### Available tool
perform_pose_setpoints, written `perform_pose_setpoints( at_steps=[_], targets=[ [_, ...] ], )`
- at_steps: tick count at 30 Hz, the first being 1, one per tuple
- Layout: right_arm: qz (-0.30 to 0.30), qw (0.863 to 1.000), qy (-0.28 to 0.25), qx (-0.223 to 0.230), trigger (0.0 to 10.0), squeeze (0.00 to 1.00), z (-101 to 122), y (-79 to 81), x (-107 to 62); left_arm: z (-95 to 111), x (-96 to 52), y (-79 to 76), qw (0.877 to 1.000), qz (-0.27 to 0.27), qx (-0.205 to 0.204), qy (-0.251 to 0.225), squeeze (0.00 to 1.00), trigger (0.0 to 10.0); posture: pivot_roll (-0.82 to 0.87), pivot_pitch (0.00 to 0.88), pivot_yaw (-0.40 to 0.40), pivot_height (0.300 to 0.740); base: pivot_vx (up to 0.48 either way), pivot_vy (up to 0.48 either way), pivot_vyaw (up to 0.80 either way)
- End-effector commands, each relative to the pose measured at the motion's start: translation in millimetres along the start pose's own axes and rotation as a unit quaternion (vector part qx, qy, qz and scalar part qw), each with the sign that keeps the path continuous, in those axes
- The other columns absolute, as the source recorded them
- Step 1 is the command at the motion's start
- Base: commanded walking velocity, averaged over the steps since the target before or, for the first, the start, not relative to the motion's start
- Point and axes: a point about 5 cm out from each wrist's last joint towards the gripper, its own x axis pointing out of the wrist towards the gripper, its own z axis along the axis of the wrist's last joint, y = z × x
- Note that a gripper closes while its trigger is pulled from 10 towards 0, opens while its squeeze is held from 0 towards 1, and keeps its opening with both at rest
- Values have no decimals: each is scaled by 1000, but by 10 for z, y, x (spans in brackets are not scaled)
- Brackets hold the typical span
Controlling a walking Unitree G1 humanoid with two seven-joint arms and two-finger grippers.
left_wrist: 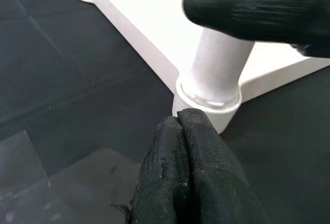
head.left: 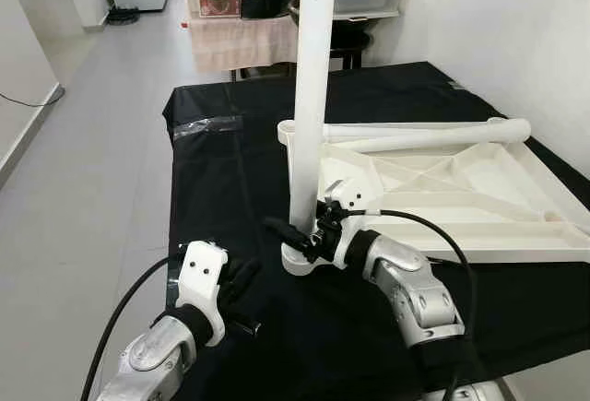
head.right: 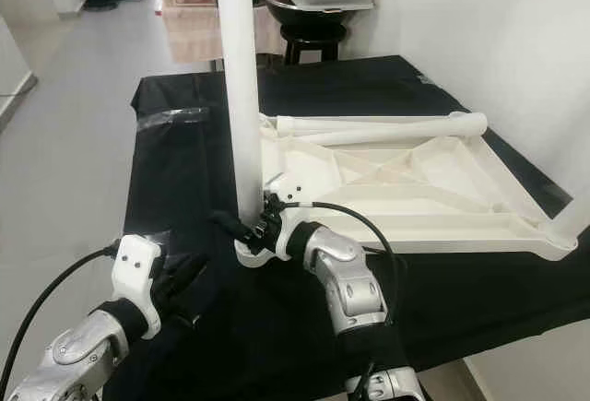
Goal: Building children table
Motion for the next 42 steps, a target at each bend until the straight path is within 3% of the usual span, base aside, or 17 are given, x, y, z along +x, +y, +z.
perform_pose_setpoints(
  at_steps=[1, 3, 7, 8, 16, 18, 26, 28, 35, 36, 37, 38, 39, 40, 41, 42],
  targets=[
    [51, 998, -13, -22, 10000, 1000, 175, -72, 4, -55, 1, 4, 1000, 3, -3, 10, 0, 10000, -1, 56, -34, 740, 0, 0, 0],
    [85, 995, -17, -42, 10000, 1000, 347, -214, 0, -60, 4, -1, 1000, 0, -4, 11, 0, 10000, 1, 52, -35, 740, 0, 0, 0],
    [107, 993, -14, -39, 10000, 1000, 429, -306, 9, -64, 6, -3, 1000, -1, -5, 11, 0, 10000, 3, 52, -35, 740, 0, 0, 0],
    [125, 991, -6, -39, 10000, 0, 453, -341, 13, -65, 4, -5, 1000, -1, -5, 12, 0, 10000, 9, 53, -35, 740, 0, 0, 0],
    [213, 977, 31, -14, 10000, 0, 417, -367, 9, -71, -16, -16, 1000, -4, -6, 15, 0, 10000, 20, 60, -29, 740, 0, 0, 0],
    [219, 975, 34, 1, 0, 0, 371, -371, 5, -74, -20, -21, 1000, -5, -7, 16, 0, 10000, 22, 61, -27, 740, 0, 0, 0],
    [212, 977, 18, 22, 0, 0, 266, -383, -76, -79, -25, -43, 1000, -6, -7, 16, 0, 10000, 19, 65, -29, 740, 0, 0, 0],
    [199, 980, 6, 24, 0, 0, 232, -378, -239, -82, -26, -51, 1000, -8, -10, 16, 0, 10000, 4, 65, -22, 740, 0, 0, 0],
    [175, 984, 13, 7, 0, 0, 189, -324, -394, -84, -27, -48, 1000, -13, -11, 17, 0, 10000, -10, 68, -23, 740, 0, 0, 0],
    [138, 990, 15, 0, 0, 0, 155, -298, -411, -84, -30, -45, 1000, -13, -11, 17, 0, 10000, -11, 70, -30, 740, 0, 0, 0],
    [55, 998, 9, 15, 0, 0, 73, -286, -370, -84, -38, -34, 1000, -13, -10, 17, 0, 10000, -11, 76, -38, 740, 0, 0, 0],
    [55, 998, 9, 15, 0, 0, 73, -286, -370, -84, -38, -34, 1000, -13, -10, 17, 0, 10000, -11, 76, -38, 740, 0, 0, 0],
    [-149, 984, 78, 62, 0, 0, -420, -132, -328, -82, -48, -15, 1000, -11, -8, 17, 0, 10000, -27, 77, -42, 740, 0, 0, 0],
    [-242, 958, 132, 74, 0, 0, -694, 5, -355, -81, -50, -8, 1000, -10, -8, 17, 0, 10000, -27, 77, -42, 740, 0, 0, 0],
    [-242, 958, 132, 74, 0, 0, -694, 5, -355, -81, -50, -8, 1000, -10, -8, 17, 0, 10000, -27, 77, -42, 740, 0, 0, 0],
    [-270, 956, 118, 2, 0, 0, -560, -40, -345, -78, -49, 10, 1000, -10, -6, 17, 0, 10000, -12, 86, -29, 740, 0, 0, 0]
  ],
)
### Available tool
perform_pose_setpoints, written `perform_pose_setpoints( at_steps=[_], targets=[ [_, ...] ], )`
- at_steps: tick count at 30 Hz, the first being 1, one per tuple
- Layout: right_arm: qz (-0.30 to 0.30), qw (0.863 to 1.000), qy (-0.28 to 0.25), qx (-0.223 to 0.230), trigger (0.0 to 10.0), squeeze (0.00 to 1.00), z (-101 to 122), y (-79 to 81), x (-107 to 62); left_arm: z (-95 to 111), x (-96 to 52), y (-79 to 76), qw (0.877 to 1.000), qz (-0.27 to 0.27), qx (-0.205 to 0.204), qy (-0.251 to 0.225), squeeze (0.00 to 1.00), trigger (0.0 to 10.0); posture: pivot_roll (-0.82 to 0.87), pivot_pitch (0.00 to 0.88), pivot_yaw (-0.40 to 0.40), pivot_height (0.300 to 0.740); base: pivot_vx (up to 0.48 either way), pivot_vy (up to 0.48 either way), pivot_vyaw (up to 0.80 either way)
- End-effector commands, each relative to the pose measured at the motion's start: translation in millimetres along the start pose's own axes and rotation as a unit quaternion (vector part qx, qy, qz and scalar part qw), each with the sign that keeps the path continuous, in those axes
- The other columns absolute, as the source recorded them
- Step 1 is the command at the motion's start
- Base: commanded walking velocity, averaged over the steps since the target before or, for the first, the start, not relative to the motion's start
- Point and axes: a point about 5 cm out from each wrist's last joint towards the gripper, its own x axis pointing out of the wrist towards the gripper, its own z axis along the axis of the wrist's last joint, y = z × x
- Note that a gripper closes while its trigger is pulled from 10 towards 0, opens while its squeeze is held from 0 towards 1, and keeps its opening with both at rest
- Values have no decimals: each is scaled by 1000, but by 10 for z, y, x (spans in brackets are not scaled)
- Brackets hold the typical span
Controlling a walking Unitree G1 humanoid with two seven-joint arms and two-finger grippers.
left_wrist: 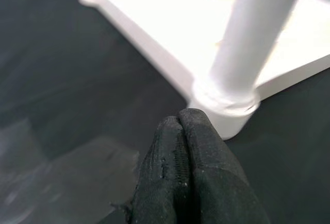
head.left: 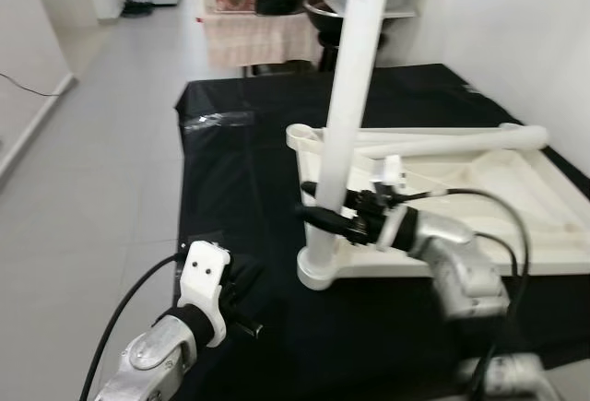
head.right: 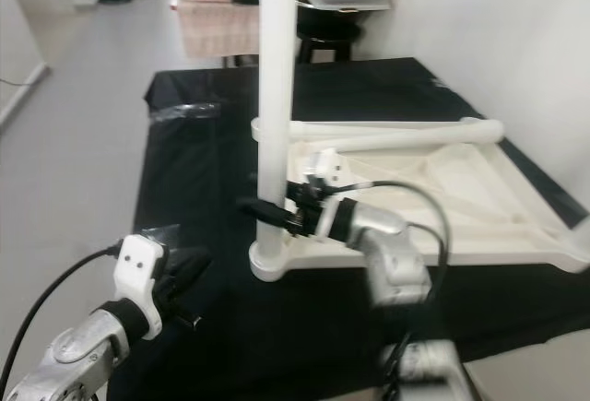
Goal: Building children table
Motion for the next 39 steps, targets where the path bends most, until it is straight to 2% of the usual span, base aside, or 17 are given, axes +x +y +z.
perform_pose_setpoints(
  at_steps=[1, 3, 9, 10, 12, 13, 20, 21, 23, 24, 28, 30, 34, 35, 36, 37, 39],
  targets=[
    [-112, 986, 108, -61, 0, 0, -351, -231, -183, -34, -23, 41, 1000, 3, 4, 11, 0, 10000, -12, 86, -29, 740, 0, 0, 0],
    [-82, 988, 105, -78, 0, 0, -317, -263, -108, -32, -18, 42, 1000, 7, 2, 8, 0, 10000, -37, 63, -10, 740, 0, 0, 0],
    [-61, 992, 104, -39, 0, 0, -288, -273, -69, -32, -1, 50, 1000, 0, 3, 12, 0, 10000, -8, 70, -20, 740, 0, 0, 0],
    [-59, 993, 97, -20, 10000, 0, -262, -288, -62, -29, -2, 51, 1000, 2, 3, 10, 0, 10000, -10, 69, -14, 740, 0, 0, 0],
    [-44, 995, 86, -1, 10000, 67, -225, -270, -58, -26, -3, 53, 1000, 4, 2, 9, 0, 10000, -11, 69, -12, 740, 0, 0, 0],
    [-18, 997, 70, 17, 10000, 1000, -168, -246, -42, -24, 0, 53, 1000, 5, 1, 9, 0, 10000, -5, 68, -9, 740, 0, 0, 0],
    [84, 996, 40, 4, 10000, 961, 58, -135, 74, -32, 4, 62, 1000, 6, 14, 17, 0, 10000, 20, 58, -9, 740, 0, 0, 0],
    [110, 993, 35, -11, 10000, 0, 109, -144, 102, -34, 5, 62, 1000, 7, 17, 19, 0, 10000, 26, 53, -9, 740, 0, 0, 0],
    [147, 988, 32, -28, 10000, 0, 168, -148, 136, -29, 7, 59, 999, 8, 34, 22, 0, 10000, 31, 48, -13, 740, 0, 0, 0],
    [198, 978, 30, -57, 10000, 0, 259, -168, 203, 11, 14, 39, 995, -2, 98, 36, 0, 10000, 32, 43, -14, 740, 0, 0, 0],
    [224, 971, 34, -70, 10000, 0, 309, -214, 288, 169, 80, -7, 987, -15, 160, 29, 0, 10000, 38, 42, -17, 740, 0, 0, 0],
    [231, 969, 48, -74, 10000, 0, 327, -269, 416, 423, 195, -97, 975, -34, 220, 3, 0, 10000, 56, 31, -28, 740, 0, 0, 0],
    [233, 968, 63, -68, 10000, 0, 328, -275, 553, 628, 259, -198, 971, -57, 232, -21, 0, 10000, 56, 28, -25, 740, 0, 0, 0],
    [245, 965, 70, -68, 5490, 0, 320, -261, 573, 665, 262, -227, 971, -63, 227, -25, 0, 10000, 59, 29, -25, 740, 0, 0, 0],
    [254, 962, 75, -68, 4745, 0, 314, -252, 582, 685, 262, -244, 972, -67, 225, -28, 0, 10000, 61, 29, -27, 740, 0, 0, 0],
    [270, 957, 83, -70, 0, 0, 300, -241, 578, 709, 258, -265, 972, -71, 224, -30, 0, 10000, 66, 31, -31, 740, 0, 0, 0],
    [289, 950, 90, -69, 0, 0, 286, -237, 571, 728, 252, -280, 972, -71, 223, -32, 0, 10000, 66, 33, -34, 740, 0, 0, 0]
  ],
)
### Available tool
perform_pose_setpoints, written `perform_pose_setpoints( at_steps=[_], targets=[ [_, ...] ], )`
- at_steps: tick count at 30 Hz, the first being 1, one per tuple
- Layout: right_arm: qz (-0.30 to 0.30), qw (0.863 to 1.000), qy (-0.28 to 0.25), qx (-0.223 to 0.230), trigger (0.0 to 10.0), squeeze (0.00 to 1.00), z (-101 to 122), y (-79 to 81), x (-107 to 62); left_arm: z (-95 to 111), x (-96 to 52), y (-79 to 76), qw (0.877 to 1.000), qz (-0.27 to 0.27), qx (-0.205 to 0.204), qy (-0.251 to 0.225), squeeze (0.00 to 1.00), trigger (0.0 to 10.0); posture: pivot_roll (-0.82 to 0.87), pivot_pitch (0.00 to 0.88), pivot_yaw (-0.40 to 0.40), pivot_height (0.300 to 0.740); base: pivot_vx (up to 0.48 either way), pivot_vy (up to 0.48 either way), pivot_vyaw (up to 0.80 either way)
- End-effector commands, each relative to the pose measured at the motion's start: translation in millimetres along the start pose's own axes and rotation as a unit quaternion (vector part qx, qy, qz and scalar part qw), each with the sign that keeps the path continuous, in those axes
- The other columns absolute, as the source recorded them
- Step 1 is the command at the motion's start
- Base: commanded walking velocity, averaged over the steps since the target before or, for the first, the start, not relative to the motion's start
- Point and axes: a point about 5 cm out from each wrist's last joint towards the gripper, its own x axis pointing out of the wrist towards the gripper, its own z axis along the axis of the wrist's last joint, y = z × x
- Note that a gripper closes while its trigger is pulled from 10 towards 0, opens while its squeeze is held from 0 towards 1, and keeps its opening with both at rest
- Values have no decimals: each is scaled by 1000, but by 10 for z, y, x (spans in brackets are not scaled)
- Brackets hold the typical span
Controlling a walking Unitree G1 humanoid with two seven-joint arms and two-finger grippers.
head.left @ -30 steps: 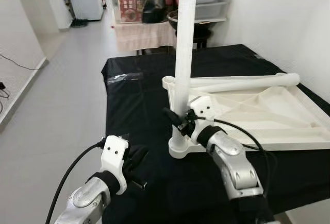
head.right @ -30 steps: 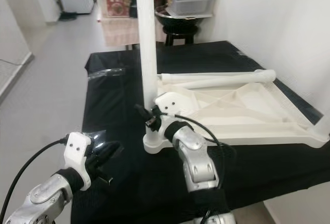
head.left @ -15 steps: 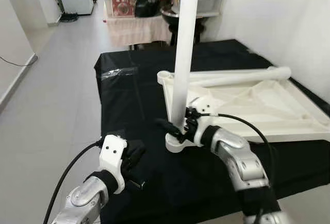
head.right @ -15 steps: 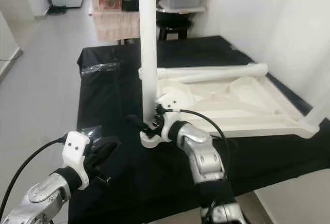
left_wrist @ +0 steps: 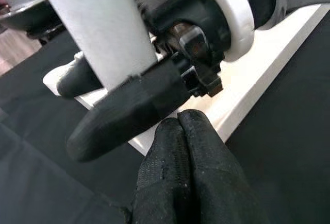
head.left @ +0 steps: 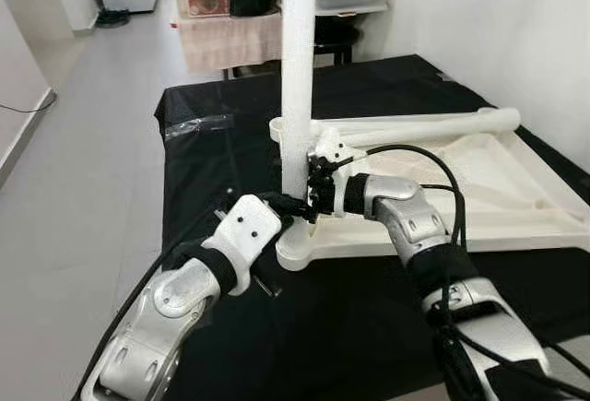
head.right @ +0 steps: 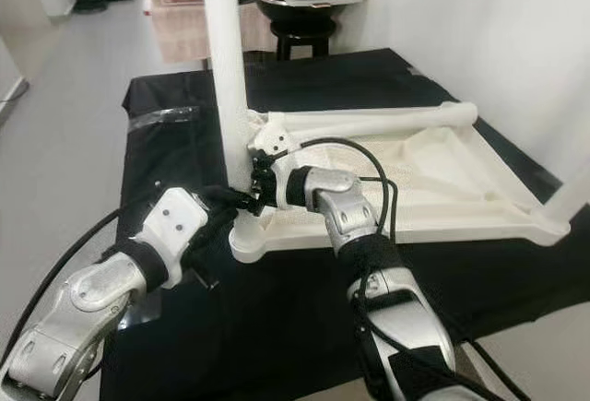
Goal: Building children table
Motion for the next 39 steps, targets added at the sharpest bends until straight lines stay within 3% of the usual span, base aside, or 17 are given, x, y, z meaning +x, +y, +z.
perform_pose_setpoints(
  at_steps=[1, 11, 14, 15, 16, 17, 18, 19, 21, 25, 29, 30, 32, 33, 34, 35, 39],
  targets=[
    [38, 999, 19, 1, 0, 0, -60, 39, 27, 66, -10, -32, 1000, -8, 1, -6, 0, 10000, 66, 33, -34, 740, 0, 0, 0],
    [26, 999, 48, 5, 0, 0, -245, -12, -101, -55, -55, -65, 999, 1, -21, 30, 0, 10000, 53, 46, -31, 740, 0, 0, 0],
    [-85, 995, 47, 24, 0, 0, -363, -51, -207, -174, -109, -61, 998, 15, -44, 50, 0, 10000, 40, 55, -37, 740, 0, 0, 0],
    [-193, 979, 49, 42, 0, 0, -449, -45, -226, -232, -141, -53, 996, 24, -54, 59, 0, 10000, 36, 61, -50, 740, 0, 0, 0],
    [-193, 979, 49, 42, 0, 0, -449, -45, -226, -232, -141, -53, 996, 24, -54, 59, 0, 10000, 36, 61, -50, 740, 0, 0, 0],
    [-270, 960, 53, 54, 0, 0, -508, -37, -262, -270, -164, -48, 996, 29, -60, 66, 0, 10000, 36, 61, -50, 740, 0, 0, 0],
    [-270, 960, 53, 54, 0, 0, -508, -37, -262, -270, -164, -48, 996, 29, -60, 66, 0, 10000, 36, 61, -50, 740, 0, 0, 0],
    [-284, 954, 57, 77, 0, 0, -640, 249, -262, -347, -202, -30, 994, 41, -69, 79, 0, 10000, 30, 75, -46, 740, 0, 0, 0],
    [-298, 949, 66, 74, 0, 0, -701, 468, -303, -426, -234, -12, 992, 51, -78, 91, 0, 10000, 10, 67, -31, 740, 0, 0, 0],
    [-311, 944, 56, 98, 0, 0, -706, 505, -384, -541, -240, 12, 988, 64, -97, 104, 0, 10000, -4, 49, -23, 740, 0, 0, 0],
    [-269, 957, 60, 88, 0, 0, -664, 488, -345, -602, -205, 16, 986, 68, -104, 110, 0, 10000, -7, 42, -33, 740, 0, 0, 0],
    [-254, 962, 61, 85, 2118, 0, -630, 512, -339, -621, -214, 22, 985, 76, -112, 112, 0, 10000, -12, 41, -35, 740, 0, 0, 0],
    [-247, 963, 62, 84, 2118, 0, -606, 526, -339, -634, -223, 25, 983, 81, -117, 113, 0, 10000, -13, 41, -37, 740, 0, 0, 0],
    [-243, 965, 57, 86, 10000, 67, -555, 537, -360, -658, -236, 24, 982, 89, -124, 115, 0, 10000, -16, 41, -44, 740, 0, 0, 0],
    [-243, 965, 57, 86, 10000, 67, -555, 537, -360, -658, -236, 24, 982, 89, -124, 115, 0, 10000, -16, 41, -44, 740, 0, 0, 0],
    [-238, 966, 49, 90, 10000, 1000, -512, 538, -386, -675, -244, 16, 980, 95, -129, 116, 0, 10000, -24, 41, -48, 740, 0, 0, 0],
    [-224, 969, 25, 101, 10000, 1000, -406, 565, -462, -704, -260, 8, 978, 105, -136, 115, 0, 10000, -32, 43, -47, 740, 0, 0, 0]
  ],
)
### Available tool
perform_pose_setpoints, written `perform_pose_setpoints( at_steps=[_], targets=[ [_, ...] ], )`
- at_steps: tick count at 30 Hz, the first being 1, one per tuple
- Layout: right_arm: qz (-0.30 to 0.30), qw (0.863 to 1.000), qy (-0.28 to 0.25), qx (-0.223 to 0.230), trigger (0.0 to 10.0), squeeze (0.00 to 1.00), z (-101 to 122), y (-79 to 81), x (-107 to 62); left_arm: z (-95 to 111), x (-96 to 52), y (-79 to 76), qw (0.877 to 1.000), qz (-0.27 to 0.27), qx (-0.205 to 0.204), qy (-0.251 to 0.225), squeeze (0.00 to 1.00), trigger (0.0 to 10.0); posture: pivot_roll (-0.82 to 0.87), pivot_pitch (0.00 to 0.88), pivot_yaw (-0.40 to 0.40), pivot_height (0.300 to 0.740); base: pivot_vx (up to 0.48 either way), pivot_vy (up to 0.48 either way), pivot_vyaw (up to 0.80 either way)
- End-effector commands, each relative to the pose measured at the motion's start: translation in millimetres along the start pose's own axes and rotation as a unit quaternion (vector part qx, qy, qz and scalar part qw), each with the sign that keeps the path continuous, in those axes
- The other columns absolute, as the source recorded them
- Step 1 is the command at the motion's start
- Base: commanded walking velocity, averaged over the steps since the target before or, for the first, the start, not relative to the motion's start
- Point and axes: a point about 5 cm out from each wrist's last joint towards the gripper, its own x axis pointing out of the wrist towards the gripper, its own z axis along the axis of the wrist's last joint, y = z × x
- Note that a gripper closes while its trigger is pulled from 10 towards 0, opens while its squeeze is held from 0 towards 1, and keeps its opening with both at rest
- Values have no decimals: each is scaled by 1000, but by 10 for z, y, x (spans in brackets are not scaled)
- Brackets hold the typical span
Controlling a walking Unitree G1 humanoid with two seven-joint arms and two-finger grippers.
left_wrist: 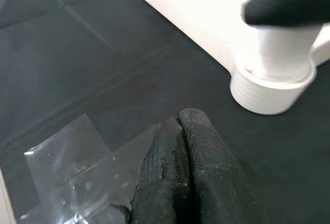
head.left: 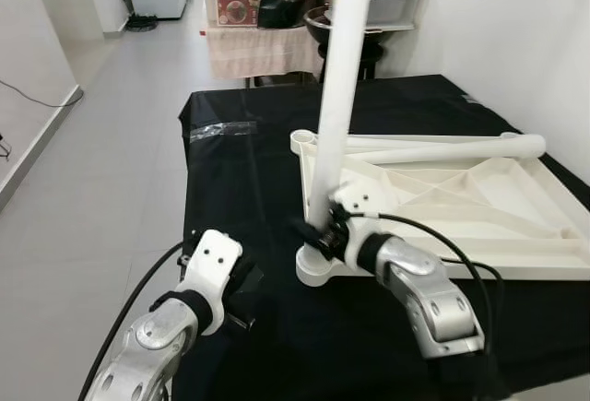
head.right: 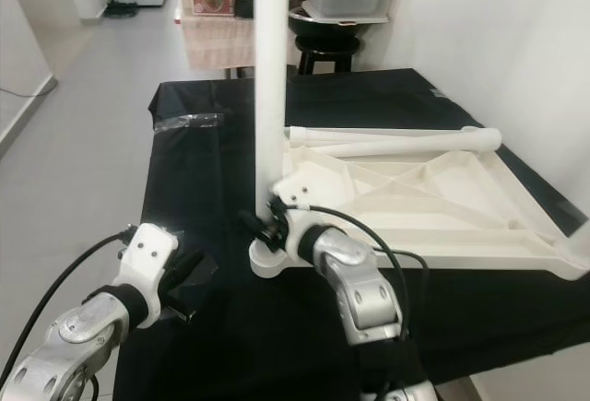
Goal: Building children table
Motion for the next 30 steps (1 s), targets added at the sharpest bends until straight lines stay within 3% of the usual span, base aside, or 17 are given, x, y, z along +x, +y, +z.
perform_pose_setpoints(
  at_steps=[1, 6, 11, 15, 16, 17, 30],
  targets=[
    [17, 1000, -26, 0, 10000, 1000, 108, -29, -90, -39, -1, 37, 1000, 17, -10, 2, 0, 10000, -36, 45, -45, 740, 0, 0, 0],
    [63, 998, -30, -8, 10000, 1000, 65, -52, -268, -36, -15, 179, 998, 63, -16, -10, 0, 10000, -44, 53, -34, 740, 0, 0, 0],
    [144, 989, 20, -32, 10000, 1000, -170, 139, -462, -74, -64, 273, 996, 93, 4, -7, 0, 10000, -40, 60, -18, 740, 0, 0, 0],
    [155, 987, 26, -23, 10000, 1000, -193, 165, -530, -94, -80, 300, 994, 106, -1, -7, 0, 10000, -37, 61, -13, 740, 0, 0, 0],
    [159, 987, 30, -19, 10000, 220, -210, 166, -567, -106, -90, 322, 993, 115, -3, -7, 0, 10000, -34, 61, -9, 740, 0, 0, 0],
    [164, 986, 35, -14, 10000, 0, -230, 162, -609, -123, -98, 340, 992, 127, -6, -7, 0, 10000, -34, 61, -7, 740, 0, 0, 0],
    [251, 965, 67, -40, 10000, 0, -256, 223, -744, -183, -80, 344, 991, 137, 8, 6, 0, 10000, -20, 54, -13, 740, 0, 443, 0]
  ],
)
